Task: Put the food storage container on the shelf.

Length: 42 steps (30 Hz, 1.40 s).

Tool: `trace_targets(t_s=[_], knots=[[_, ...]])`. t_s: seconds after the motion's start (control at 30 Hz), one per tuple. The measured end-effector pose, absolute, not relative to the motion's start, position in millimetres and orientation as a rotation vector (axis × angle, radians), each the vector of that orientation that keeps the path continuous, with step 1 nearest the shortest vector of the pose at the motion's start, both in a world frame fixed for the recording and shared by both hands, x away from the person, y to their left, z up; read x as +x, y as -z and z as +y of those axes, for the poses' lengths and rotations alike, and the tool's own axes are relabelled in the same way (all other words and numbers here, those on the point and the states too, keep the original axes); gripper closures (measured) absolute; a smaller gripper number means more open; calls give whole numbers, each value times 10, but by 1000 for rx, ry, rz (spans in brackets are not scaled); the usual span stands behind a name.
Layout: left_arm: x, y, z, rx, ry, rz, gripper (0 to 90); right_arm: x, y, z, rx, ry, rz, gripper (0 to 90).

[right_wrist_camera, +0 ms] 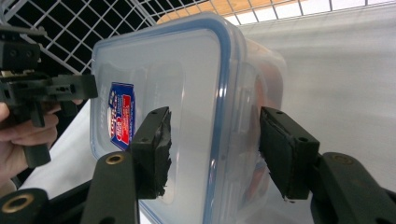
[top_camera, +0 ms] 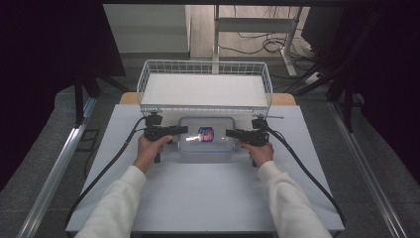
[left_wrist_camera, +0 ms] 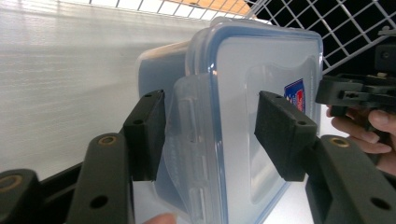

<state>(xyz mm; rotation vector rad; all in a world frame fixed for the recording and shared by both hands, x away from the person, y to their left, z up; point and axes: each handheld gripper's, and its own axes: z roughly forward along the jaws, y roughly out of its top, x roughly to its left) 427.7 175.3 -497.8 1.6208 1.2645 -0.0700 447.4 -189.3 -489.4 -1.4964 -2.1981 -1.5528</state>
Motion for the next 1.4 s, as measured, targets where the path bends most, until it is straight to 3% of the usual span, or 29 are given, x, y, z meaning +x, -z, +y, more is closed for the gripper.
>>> trace_targets(t_s=[0.27,0.47,0.87,1.07,1.3,1.4], knots=[[4277,5008,1728,1618,71,1264,422,4462,4914,-1877,-1512,1557,-2222,408],[4216,4948,1718,1622,41,1252,361,4379,4853,-1861,-1522,1589,-2258,358],[3614,4706,1759,1788,-126,1147,310,3881,4561,-1952,-1357,1629,-2517,352],[3227,4738,1775,1845,-166,1099,305,3525,4575,-1932,-1163,1550,-2769,483],[2883,4856,1840,1919,-192,1077,289,3269,4702,-1724,-1009,1461,-2877,852],[2783,4897,1883,1936,-196,1082,285,3289,4767,-1604,-989,1398,-2890,886]])
